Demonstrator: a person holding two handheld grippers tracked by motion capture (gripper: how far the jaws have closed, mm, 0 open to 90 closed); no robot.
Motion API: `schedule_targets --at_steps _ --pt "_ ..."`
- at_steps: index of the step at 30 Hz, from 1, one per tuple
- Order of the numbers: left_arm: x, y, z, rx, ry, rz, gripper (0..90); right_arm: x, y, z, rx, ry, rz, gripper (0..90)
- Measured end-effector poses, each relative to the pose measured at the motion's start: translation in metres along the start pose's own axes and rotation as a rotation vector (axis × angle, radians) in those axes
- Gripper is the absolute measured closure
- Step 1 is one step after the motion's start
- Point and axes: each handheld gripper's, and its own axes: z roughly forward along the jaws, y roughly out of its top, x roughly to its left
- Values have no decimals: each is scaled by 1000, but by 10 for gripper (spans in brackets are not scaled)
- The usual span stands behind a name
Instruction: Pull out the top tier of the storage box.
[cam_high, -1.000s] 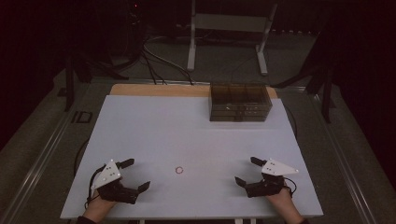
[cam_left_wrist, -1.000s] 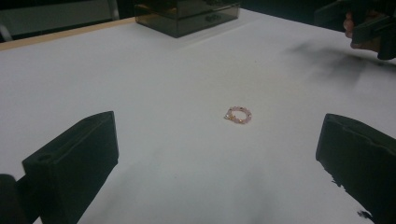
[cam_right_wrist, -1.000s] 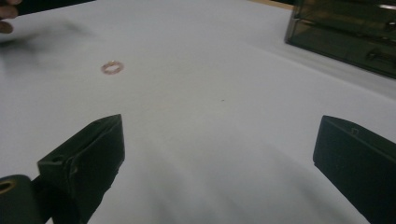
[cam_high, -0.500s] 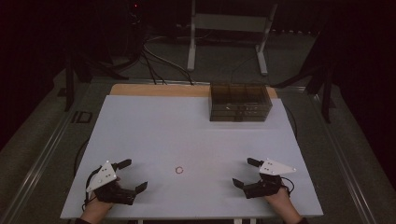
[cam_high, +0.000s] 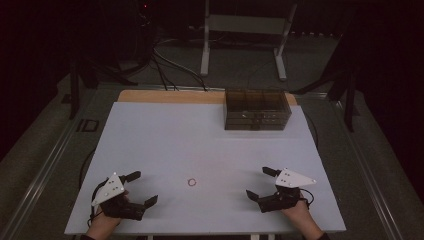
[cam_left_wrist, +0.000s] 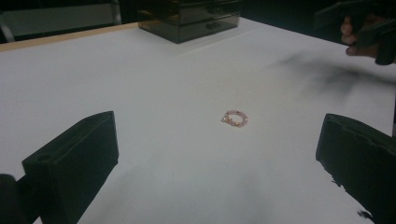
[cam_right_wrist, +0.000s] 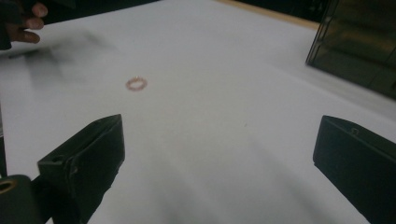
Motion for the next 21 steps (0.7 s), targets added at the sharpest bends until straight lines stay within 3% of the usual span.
schedule_targets --at_steps 21 --pt "0 1 1 -4 -4 4 0 -9 32 -12 -35 -45 -81 24"
